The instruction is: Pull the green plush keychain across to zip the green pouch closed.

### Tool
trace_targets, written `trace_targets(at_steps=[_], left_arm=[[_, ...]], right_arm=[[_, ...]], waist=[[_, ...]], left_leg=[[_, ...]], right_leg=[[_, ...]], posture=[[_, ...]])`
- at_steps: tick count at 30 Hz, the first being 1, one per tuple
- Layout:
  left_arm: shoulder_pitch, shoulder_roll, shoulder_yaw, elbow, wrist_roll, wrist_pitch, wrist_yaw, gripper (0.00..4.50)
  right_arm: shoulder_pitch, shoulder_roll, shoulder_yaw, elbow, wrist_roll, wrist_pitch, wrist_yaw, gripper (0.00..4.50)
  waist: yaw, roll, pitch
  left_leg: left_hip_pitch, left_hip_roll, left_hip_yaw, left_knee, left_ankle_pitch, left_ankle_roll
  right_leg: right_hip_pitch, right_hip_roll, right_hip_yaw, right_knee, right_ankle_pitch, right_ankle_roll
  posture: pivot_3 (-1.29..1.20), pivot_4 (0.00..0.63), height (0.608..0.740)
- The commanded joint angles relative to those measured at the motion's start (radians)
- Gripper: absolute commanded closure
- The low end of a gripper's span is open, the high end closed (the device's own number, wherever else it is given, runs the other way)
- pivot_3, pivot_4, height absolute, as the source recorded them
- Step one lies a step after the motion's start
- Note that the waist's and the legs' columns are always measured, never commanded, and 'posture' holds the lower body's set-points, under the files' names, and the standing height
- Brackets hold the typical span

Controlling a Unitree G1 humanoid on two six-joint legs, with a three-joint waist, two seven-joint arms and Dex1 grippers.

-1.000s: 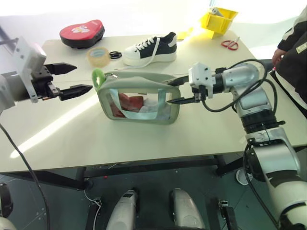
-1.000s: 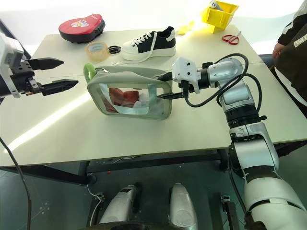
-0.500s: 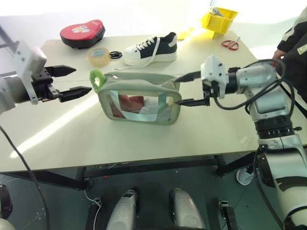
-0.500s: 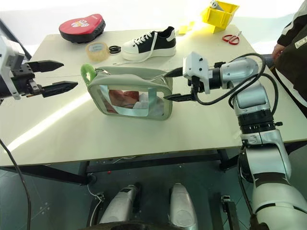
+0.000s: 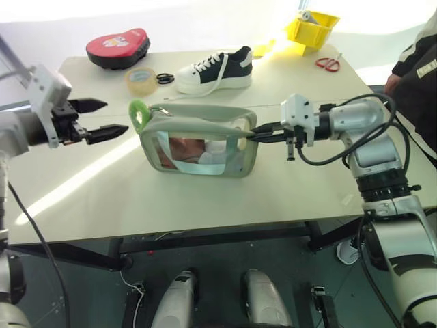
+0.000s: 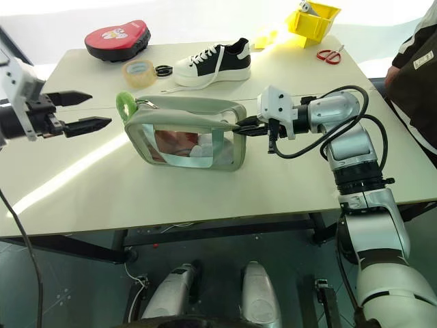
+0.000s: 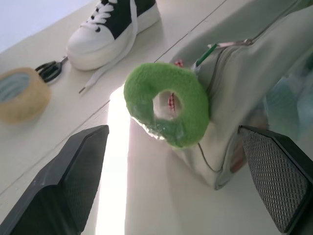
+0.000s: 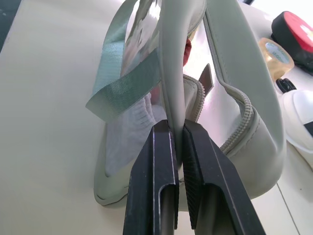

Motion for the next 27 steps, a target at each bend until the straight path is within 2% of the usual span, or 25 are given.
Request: trace_targets(at_steps=[1,7,17,27], left_arm=[[-0.072,-0.044,-0.007,0.062,0.026,-0.046,0.007,0.0],[-0.182,-0.145,-0.019,0.228,0.097,-0.136,0.074,0.0],[-0.291,-0.175,-0.018,0.498,0.179,-0.284,0.088,0.0],[-0.292,-0.209,-0.034,0.484,0.166,-0.259,-0.015,0.0]], right_arm=[[-0.051,0.004,-0.006,0.037,-0.01,-0.048,0.0,4.43],[-0.052,0.018,-0.004,0.037,-0.007,-0.05,0.003,4.43],[-0.054,0.013,-0.006,0.028,-0.006,-0.042,0.012,4.43],[-0.048,0.008,-0.007,0.013,-0.009,-0.034,0.005,4.43]], waist=[[0.005,0.0,0.0],[0.005,0.0,0.0],[-0.002,0.0,0.0],[-0.004,0.0,0.0]], left_leg=[[0.0,0.0,0.0,0.0,0.0,0.0],[0.0,0.0,0.0,0.001,0.0,0.0],[0.0,0.0,0.0,0.001,0.0,0.0],[0.0,0.0,0.0,0.001,0.0,0.0]], right_leg=[[0.0,0.0,0.0,0.0,0.0,0.0],[0.0,0.0,0.0,0.0,0.0,0.0],[0.0,0.0,0.0,0.001,0.0,0.0],[0.0,0.0,0.0,0.001,0.0,0.001]], posture=[[0.0,0.15,0.74],[0.0,0.15,0.74],[0.0,0.15,0.74],[0.0,0.15,0.74]])
